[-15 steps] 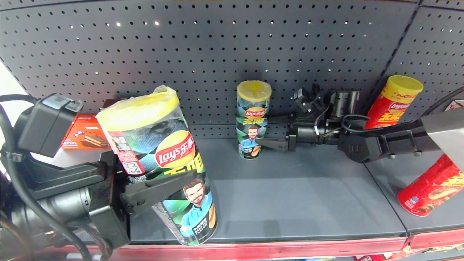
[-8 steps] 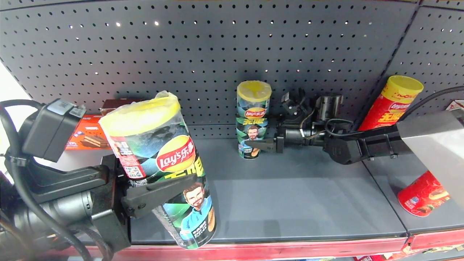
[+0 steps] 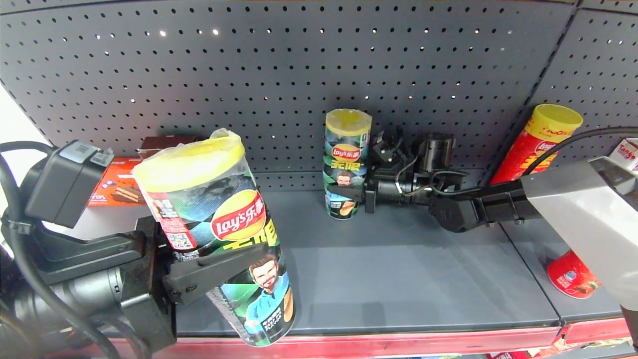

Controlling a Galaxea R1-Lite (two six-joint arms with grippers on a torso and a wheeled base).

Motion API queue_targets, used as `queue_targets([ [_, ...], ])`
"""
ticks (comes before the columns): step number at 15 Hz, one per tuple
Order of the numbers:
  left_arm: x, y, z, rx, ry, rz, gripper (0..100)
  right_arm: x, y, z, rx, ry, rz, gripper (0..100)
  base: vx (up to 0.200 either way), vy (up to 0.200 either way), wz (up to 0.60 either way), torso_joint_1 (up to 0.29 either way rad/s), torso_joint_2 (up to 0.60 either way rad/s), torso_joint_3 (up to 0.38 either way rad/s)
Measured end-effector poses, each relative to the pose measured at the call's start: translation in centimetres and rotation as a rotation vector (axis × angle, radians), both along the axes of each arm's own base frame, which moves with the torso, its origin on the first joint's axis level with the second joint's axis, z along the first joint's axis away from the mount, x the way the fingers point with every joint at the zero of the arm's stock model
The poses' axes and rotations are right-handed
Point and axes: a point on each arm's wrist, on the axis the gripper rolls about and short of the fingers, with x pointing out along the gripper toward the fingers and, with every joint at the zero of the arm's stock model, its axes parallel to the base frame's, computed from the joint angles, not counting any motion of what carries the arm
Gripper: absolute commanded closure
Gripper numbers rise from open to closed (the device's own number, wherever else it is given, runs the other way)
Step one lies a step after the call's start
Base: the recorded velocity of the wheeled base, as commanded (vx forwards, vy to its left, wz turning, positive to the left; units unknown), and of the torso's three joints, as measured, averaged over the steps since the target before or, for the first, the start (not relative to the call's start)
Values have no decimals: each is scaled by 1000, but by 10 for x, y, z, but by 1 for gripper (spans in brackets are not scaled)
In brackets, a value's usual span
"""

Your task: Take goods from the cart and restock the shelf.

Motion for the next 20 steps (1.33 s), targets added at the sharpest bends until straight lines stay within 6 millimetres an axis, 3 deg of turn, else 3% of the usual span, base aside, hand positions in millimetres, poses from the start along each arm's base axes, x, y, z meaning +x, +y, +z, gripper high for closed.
queue_targets([
  [4, 0, 0, 0, -1, -2, 3, 100, -5, -2, -1, -8, 13, 0, 100, 0, 0, 0, 0, 0, 0],
  [8, 1, 2, 0, 0, -1, 14, 100, -30, -2, 7, -11, 13, 26, 100, 0, 0, 0, 0, 0, 0],
  [13, 0, 3, 2, -5, -8, 14, 100, -83, -18, 20, 13, -40, 52, 100, 0, 0, 0, 0, 0, 0],
  [20, 0, 3, 4, -8, -14, 15, 100, -168, -33, 5, 5, -29, 83, 100, 0, 0, 0, 0, 0, 0],
])
